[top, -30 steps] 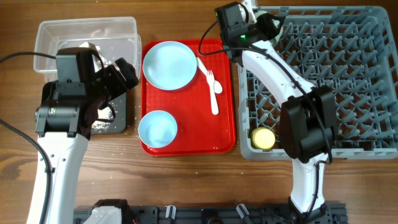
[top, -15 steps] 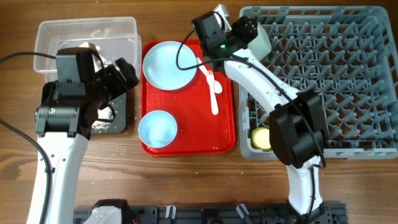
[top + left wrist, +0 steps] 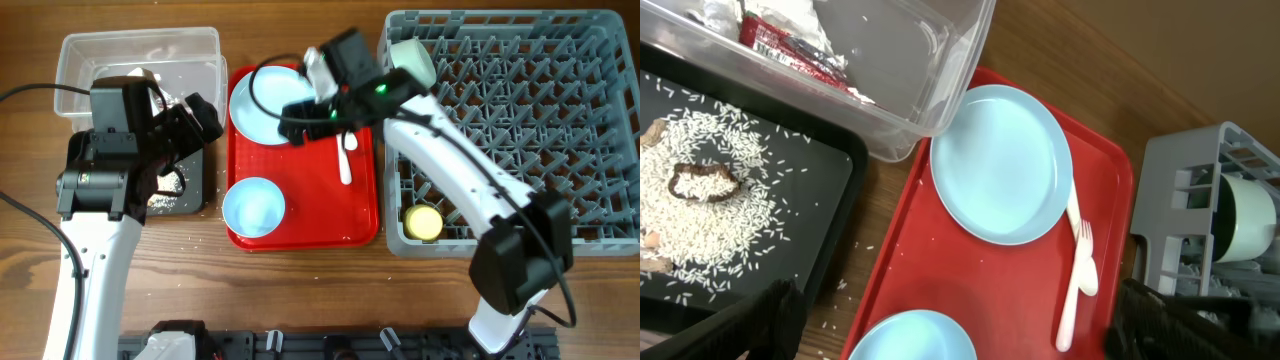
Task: Sort waste into correct bins and load items into the dishwasher rack
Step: 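Grasp the light-blue bowl with the right gripper and place it in the rack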
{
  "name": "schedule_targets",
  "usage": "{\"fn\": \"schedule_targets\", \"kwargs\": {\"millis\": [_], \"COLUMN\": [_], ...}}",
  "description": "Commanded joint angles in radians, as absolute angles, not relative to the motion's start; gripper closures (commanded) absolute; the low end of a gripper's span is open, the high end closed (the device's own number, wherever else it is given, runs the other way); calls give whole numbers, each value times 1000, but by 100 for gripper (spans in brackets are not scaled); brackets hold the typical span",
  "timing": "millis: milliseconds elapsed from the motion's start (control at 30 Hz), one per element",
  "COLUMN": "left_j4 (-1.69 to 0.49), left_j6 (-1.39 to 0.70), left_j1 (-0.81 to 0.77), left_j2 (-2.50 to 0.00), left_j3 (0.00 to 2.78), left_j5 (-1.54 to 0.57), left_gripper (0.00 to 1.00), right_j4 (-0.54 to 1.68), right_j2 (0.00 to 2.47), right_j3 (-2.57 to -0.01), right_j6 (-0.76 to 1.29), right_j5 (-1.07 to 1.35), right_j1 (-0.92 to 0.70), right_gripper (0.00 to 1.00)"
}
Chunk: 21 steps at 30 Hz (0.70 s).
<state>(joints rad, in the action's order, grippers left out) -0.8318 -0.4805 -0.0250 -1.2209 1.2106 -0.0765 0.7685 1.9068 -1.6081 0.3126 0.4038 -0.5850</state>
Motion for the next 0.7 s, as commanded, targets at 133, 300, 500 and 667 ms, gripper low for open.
{"fn": "schedule_targets", "kwargs": {"millis": [133, 300, 500, 667], "left_j4": [-831, -831, -831, -831], "left_j6": [-479, -479, -479, -479], "left_j1": [-19, -19, -19, -19], "left_j2": [-1225, -1225, -1225, -1225], "left_j3": [1206, 1206, 1206, 1206], "left_j5": [-70, -70, -70, -70], "left_gripper": [0, 0, 0, 0], "right_j4": [610, 590, 562, 608], "right_j2": [1953, 2028, 2032, 2017], "right_j3": [-1331, -1331, -1332, -1367], "right_j6": [596, 606, 606, 621], "right_j5": [465, 508, 502, 496], "right_j1": [-691, -693, -709, -658], "right_gripper": [37, 62, 69, 96]}}
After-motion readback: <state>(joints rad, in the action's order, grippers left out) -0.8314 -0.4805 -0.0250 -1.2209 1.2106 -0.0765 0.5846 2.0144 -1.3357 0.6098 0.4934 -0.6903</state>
